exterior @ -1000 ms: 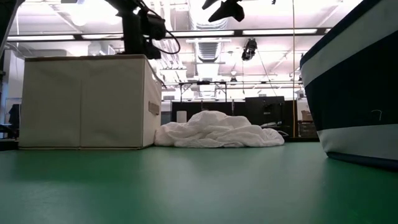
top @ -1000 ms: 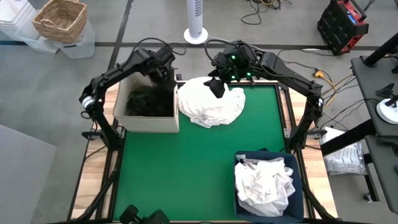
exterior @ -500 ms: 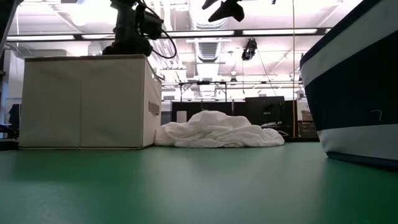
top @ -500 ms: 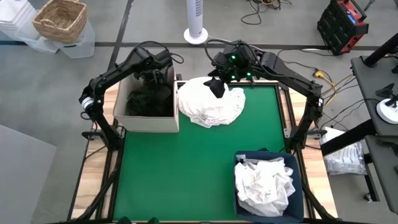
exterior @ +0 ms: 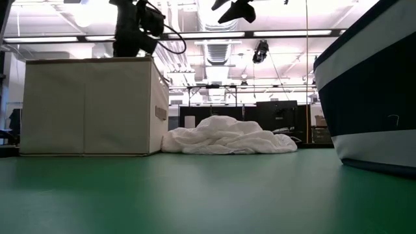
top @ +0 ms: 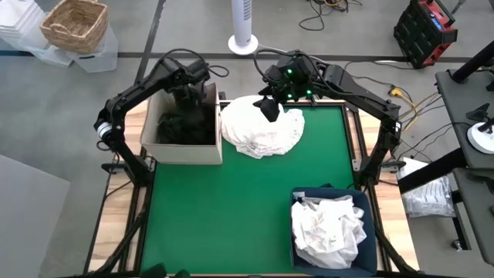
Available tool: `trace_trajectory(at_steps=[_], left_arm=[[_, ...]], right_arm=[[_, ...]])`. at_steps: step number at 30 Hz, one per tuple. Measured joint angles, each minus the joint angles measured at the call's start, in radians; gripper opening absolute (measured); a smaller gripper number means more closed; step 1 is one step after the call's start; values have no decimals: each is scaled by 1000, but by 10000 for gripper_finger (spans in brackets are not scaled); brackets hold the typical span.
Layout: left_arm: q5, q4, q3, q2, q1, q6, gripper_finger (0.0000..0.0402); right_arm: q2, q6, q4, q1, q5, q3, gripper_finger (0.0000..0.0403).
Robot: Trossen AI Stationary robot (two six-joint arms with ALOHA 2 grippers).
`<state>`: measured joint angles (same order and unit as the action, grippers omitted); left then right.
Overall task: Sort clothes
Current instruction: Put the black cloth into the white bin
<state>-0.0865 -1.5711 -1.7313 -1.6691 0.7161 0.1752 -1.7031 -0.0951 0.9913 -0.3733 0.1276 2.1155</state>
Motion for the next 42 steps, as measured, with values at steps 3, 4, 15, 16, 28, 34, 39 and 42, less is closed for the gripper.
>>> trace_trajectory(at_steps=[3,4,15,16,28,34,39,42], left_arm=[[-5,0,0,20,16,161,0],[-5,0,0,23,25,206,0],[2,0,98,57,172,467,0],[5,0,112,64,175,482,0],[13,84,206,70,175,386,7],[14,87,210,70,176,379,53],[14,87,210,76,176,365,108],[11,87,210,89,176,330,141]], right_arm=[[0,0,0,0,0,0,233],[0,0,0,0,0,0,233],[0,1,1,0,0,0,233],[0,1,1,0,0,0,233],[0,0,0,0,0,0,233],[0,-1,0,0,0,0,233],[0,-2,0,0,0,0,233],[0,-11,0,0,0,0,233]])
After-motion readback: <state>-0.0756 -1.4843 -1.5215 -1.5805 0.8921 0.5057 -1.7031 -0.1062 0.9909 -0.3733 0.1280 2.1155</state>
